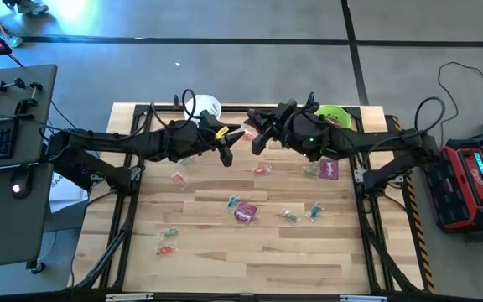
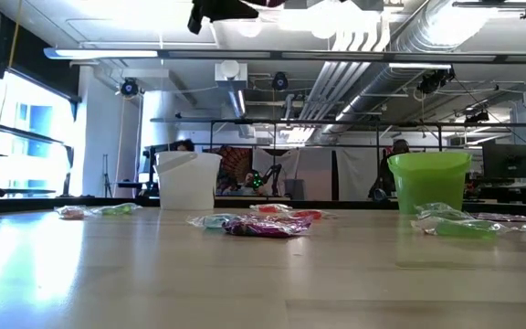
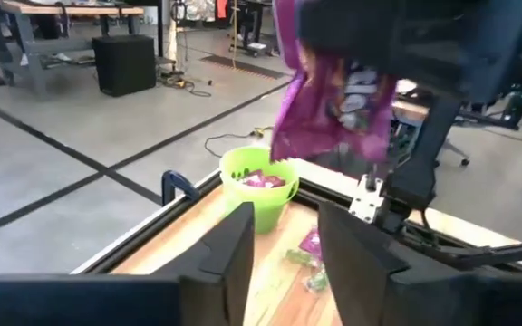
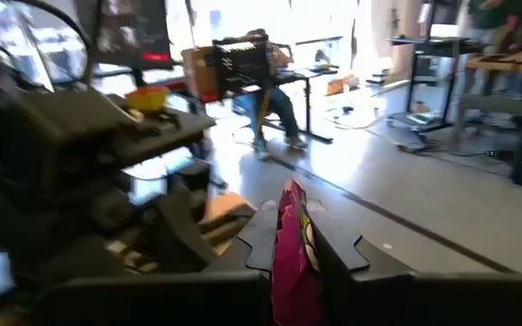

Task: Sort candy by brand, put in halloween buckets
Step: Put the violet candy into the green bucket

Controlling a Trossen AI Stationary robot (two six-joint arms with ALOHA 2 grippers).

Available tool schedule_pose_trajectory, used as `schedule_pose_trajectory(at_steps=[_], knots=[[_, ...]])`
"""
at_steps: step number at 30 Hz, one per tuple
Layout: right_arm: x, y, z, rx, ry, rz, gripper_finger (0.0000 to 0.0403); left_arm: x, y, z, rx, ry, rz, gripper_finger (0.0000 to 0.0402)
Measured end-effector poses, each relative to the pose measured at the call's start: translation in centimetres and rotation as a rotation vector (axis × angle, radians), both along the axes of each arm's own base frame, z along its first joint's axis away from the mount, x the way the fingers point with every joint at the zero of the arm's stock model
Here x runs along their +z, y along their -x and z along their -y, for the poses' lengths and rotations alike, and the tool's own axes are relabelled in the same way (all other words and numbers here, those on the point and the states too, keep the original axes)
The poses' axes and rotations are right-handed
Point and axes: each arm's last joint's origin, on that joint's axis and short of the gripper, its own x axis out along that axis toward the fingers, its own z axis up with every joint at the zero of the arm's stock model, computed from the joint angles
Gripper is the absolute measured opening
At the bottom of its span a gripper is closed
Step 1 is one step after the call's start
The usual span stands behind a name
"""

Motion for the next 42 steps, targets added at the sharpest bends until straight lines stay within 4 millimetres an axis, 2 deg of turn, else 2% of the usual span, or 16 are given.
schedule_pose_trajectory(at_steps=[6, 15, 20, 26, 33, 38, 42], knots=[[0.7, 3.2, 1.6, -0.161, -0.008, -0.105, 0.0019, 0.0, -0.1, 0.1, -0.049, 0.045, 0.014, 0.0146], [-1.5, 11.7, 6.9, -0.531, -0.393, -0.324, 0.0018, -0.3, -0.1, 0.3, -0.128, 0.077, -0.006, 0.013], [-3.1, 14.9, 8.9, -0.706, -0.53, -0.359, 0.0018, -0.1, -0.1, 0.4, -0.141, 0.079, 0.011, 0.0118], [-6.1, 16.8, 11.2, -0.836, -0.601, -0.369, 0.0018, 0.2, -0.2, 1.0, -0.156, 0.105, 0.054, 0.0114], [-11.9, 17.3, 14.1, -0.824, -0.76, -0.276, 0.0014, 0.1, -0.2, 1.4, -0.169, 0.086, 0.04, 0.0114], [-14.9, 17.8, 15.1, -0.87, -0.801, -0.149, 0.0007, 0.1, -0.2, 1.4, -0.168, 0.09, 0.04, 0.0114], [-16.3, 18.6, 15.4, -0.921, -0.818, -0.138, 0.001, 0.1, -0.2, 1.4, -0.167, 0.09, 0.04, 0.0114]])
